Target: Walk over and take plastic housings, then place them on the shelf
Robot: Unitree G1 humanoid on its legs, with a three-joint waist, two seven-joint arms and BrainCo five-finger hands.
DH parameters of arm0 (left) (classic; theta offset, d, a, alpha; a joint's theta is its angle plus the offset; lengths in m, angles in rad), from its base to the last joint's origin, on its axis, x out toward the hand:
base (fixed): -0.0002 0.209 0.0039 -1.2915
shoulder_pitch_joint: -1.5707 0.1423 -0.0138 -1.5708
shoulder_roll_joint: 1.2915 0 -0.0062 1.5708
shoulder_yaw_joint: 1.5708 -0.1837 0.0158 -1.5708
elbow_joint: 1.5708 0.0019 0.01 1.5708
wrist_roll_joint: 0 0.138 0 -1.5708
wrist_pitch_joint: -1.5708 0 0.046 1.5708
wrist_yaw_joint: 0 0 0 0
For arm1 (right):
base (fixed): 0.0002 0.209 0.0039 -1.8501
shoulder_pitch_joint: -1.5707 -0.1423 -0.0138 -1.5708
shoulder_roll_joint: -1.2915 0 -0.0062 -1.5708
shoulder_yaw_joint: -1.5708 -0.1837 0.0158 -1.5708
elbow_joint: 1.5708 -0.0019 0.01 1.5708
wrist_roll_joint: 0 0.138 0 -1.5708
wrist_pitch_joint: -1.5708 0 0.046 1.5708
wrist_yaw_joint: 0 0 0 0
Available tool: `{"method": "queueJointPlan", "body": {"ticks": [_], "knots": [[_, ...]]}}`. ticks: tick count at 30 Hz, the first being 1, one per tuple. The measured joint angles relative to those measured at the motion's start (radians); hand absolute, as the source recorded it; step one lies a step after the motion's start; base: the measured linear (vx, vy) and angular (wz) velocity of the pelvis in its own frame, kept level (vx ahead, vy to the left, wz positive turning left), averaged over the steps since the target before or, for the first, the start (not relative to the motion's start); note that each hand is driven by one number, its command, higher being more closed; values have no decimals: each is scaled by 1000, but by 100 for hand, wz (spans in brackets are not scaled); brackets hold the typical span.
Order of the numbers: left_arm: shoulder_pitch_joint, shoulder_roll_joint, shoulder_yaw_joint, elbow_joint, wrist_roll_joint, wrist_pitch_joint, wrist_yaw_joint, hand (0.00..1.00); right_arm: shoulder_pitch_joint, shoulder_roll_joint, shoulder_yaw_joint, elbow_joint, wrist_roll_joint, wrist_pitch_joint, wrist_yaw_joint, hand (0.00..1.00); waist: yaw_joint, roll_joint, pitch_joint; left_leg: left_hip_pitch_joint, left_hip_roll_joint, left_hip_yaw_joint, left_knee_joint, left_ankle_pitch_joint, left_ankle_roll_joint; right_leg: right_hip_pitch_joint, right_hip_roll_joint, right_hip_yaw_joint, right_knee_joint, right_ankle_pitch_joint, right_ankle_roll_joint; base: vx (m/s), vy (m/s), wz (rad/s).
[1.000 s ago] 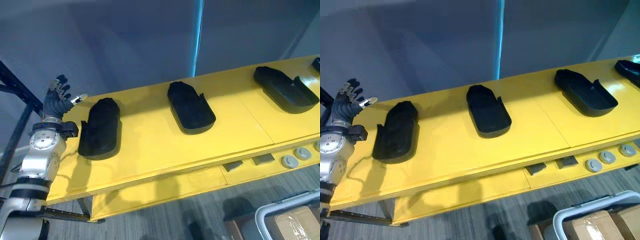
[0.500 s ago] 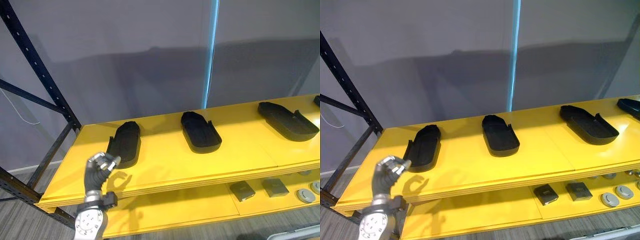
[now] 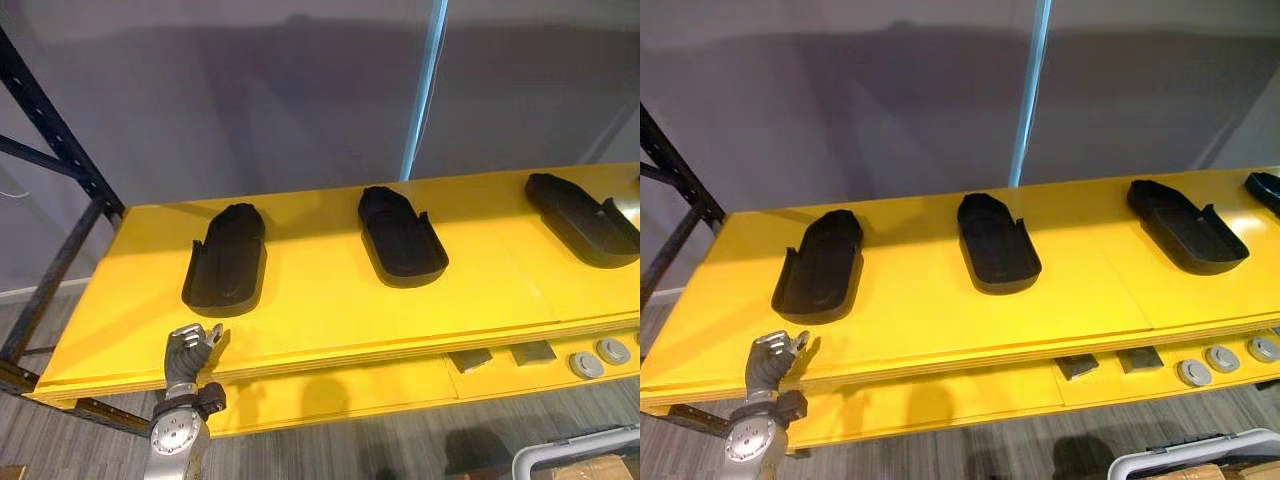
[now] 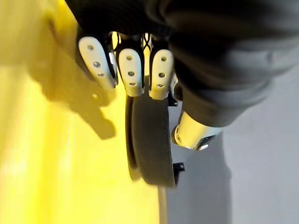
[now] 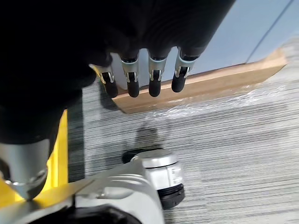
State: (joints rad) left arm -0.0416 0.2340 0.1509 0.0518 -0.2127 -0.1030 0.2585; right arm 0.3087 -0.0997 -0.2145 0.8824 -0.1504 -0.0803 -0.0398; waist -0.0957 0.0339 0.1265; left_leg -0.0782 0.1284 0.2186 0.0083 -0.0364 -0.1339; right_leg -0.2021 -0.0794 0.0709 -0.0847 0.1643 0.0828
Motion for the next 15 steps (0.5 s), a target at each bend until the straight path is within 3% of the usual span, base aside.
{"method": "queueJointPlan", "body": {"ticks": [5, 14, 15], "knots": [[-126, 59, 21, 60, 0, 1, 34, 100, -6, 19, -16, -4, 8, 0, -13, 0, -7, 2, 21, 2, 5, 0, -2, 0, 5, -6, 8, -5, 1, 1, 2, 155, 22, -9], [-191, 73, 9, 127, -1, 5, 56, 100, -40, 22, -17, 10, 28, 0, -20, 0, -24, 4, 56, 9, -8, 1, 10, -14, 22, 2, -5, -4, 1, 3, 5, 0, 15, -3], [-183, 72, -16, 117, -2, 6, 62, 0, -40, 21, -18, 10, 30, 0, -20, 0, -24, 5, 61, 9, -8, 0, 17, -17, 20, 3, -6, -4, 0, 3, 5, -93, 0, -1]]}}
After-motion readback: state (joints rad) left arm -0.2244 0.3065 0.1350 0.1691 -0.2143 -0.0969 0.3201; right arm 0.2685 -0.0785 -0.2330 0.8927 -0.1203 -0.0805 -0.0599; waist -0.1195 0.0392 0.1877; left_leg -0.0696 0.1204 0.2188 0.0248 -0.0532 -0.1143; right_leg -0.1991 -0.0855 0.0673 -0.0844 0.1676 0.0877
